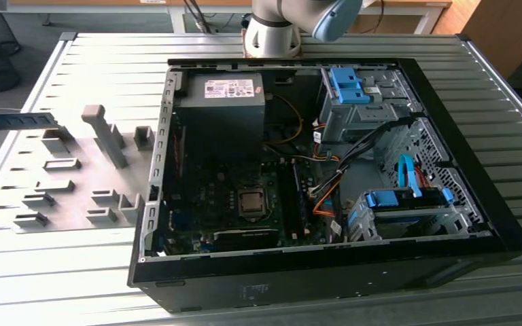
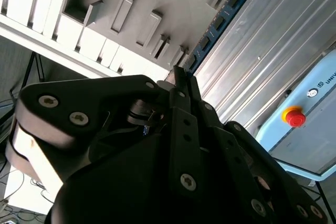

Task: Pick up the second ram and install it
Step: 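Pick up the second ram and move it above second insertion slot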

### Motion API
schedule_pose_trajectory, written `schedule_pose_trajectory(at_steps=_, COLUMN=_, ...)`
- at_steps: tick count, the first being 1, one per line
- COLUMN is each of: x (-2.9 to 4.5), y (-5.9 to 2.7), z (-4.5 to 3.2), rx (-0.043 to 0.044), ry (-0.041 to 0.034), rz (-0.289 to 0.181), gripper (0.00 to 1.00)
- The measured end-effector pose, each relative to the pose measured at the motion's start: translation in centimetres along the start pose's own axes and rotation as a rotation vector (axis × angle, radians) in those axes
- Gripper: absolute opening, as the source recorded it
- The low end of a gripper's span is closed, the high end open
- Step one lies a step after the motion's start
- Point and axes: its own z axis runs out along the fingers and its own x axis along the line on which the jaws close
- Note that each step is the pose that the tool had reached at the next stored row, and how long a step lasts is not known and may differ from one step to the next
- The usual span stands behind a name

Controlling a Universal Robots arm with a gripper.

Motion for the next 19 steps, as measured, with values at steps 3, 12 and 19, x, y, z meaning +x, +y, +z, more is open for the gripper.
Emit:
schedule_pose_trajectory(at_steps=3, x=-0.01, y=0.01, z=-0.59, rx=0.0001, ry=-0.0001, rz=0.0, gripper=0.14)
schedule_pose_trajectory(at_steps=12, x=-0.03, y=0.04, z=-2.19, rx=0.0001, ry=-0.0001, rz=0.0, gripper=0.14)
schedule_pose_trajectory(at_steps=19, x=-0.05, y=0.06, z=-3.43, rx=0.0001, ry=-0.0001, rz=0.0, gripper=0.14)
